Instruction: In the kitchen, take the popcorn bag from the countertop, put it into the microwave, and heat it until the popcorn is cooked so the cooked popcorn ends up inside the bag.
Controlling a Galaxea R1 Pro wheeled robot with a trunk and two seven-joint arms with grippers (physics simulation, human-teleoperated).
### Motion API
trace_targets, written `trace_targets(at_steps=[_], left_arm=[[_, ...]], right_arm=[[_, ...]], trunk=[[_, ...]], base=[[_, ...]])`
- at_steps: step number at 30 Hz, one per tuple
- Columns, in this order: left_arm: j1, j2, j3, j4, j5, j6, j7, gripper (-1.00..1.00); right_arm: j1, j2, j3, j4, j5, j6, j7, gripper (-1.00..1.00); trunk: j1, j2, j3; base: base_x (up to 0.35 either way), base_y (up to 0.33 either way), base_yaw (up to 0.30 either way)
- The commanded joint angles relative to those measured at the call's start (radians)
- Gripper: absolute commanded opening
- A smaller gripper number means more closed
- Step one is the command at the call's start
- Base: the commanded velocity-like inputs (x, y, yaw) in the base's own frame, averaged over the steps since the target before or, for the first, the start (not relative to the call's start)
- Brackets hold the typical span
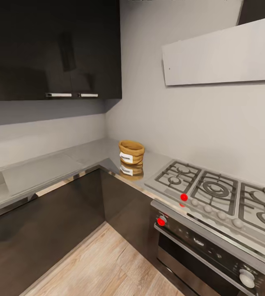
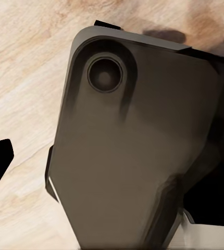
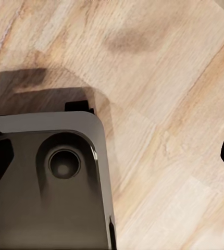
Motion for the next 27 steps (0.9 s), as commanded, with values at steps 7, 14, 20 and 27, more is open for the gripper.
trace_targets(at_steps=[7, 14, 20, 27], left_arm=[[0.000, 0.000, 0.000, 0.000, 0.005, -0.003, 0.000, 1.00], [0.000, 0.000, 0.000, 0.000, 0.005, -0.003, 0.000, 1.00], [0.000, 0.000, 0.000, 0.000, 0.005, -0.003, 0.000, 1.00], [0.000, 0.000, 0.000, 0.000, 0.005, -0.003, 0.000, 1.00]], right_arm=[[-0.001, 0.000, -0.007, 0.002, 0.010, -0.004, -0.004, 1.00], [-0.001, 0.000, -0.008, 0.002, 0.010, -0.004, -0.004, 1.00], [-0.001, 0.000, -0.010, 0.002, 0.005, 0.000, 0.000, 1.00], [-0.001, 0.000, -0.011, 0.002, 0.007, 0.001, 0.000, 1.00]], trunk=[[-0.027, 0.049, 0.021], [-0.054, 0.098, 0.043], [-0.061, 0.112, 0.049], [-0.061, 0.112, 0.049]], base=[[0.000, 0.000, 0.000], [0.000, 0.000, 0.000], [0.000, 0.000, 0.000], [0.000, 0.000, 0.000]])
